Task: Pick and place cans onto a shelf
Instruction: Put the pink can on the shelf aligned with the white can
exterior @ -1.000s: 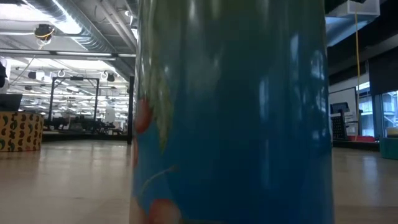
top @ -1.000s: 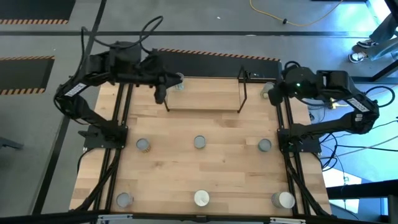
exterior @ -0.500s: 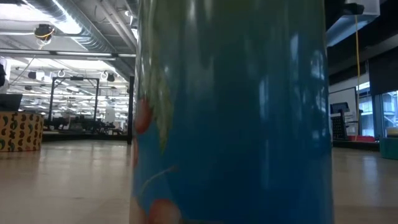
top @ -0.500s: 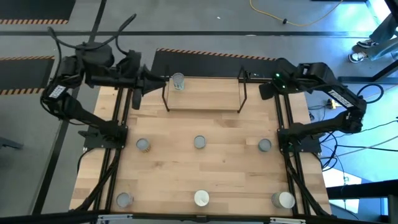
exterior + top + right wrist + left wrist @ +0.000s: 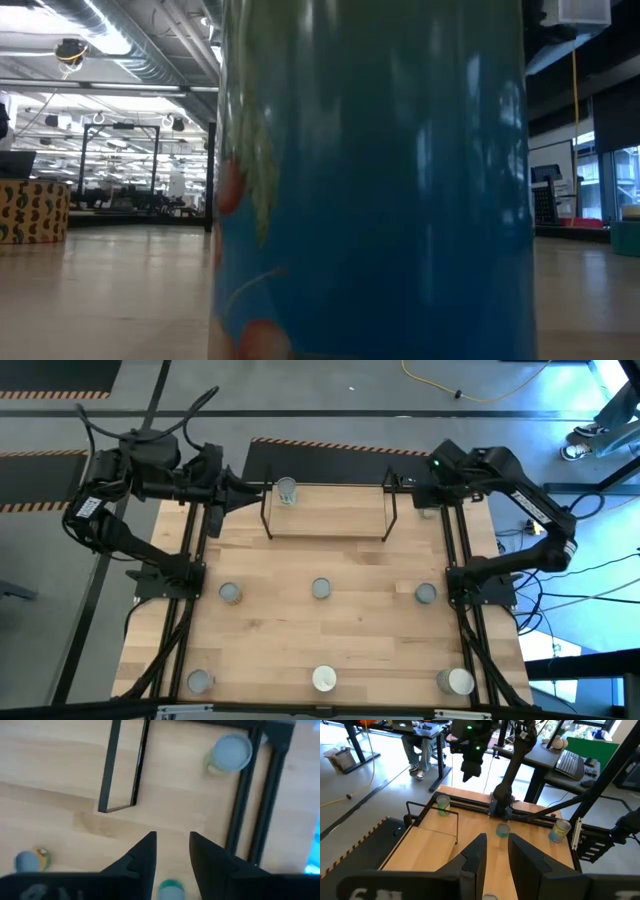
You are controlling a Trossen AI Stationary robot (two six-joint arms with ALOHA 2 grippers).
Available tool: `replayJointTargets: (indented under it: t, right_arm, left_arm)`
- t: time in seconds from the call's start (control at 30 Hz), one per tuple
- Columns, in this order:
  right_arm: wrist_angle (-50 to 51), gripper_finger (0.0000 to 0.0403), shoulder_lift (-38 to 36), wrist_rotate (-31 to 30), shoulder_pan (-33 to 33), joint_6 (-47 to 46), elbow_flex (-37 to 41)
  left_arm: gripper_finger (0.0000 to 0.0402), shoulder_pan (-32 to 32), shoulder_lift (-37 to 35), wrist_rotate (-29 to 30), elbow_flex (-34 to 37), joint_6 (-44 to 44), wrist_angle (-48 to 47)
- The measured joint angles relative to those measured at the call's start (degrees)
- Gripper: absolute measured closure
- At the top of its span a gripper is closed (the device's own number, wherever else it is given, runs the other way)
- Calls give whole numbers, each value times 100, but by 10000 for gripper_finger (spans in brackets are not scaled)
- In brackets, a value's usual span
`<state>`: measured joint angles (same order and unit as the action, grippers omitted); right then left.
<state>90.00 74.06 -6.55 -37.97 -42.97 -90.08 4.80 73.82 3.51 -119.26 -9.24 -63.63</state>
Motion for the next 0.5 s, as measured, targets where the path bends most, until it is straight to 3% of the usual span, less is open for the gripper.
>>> replayJointTargets:
  t: [0.5]
  right_arm:
    - [-326,288,1657,-131,-1724,745,2]
  left_arm:
    - [329,0,4,181,0,77,-117]
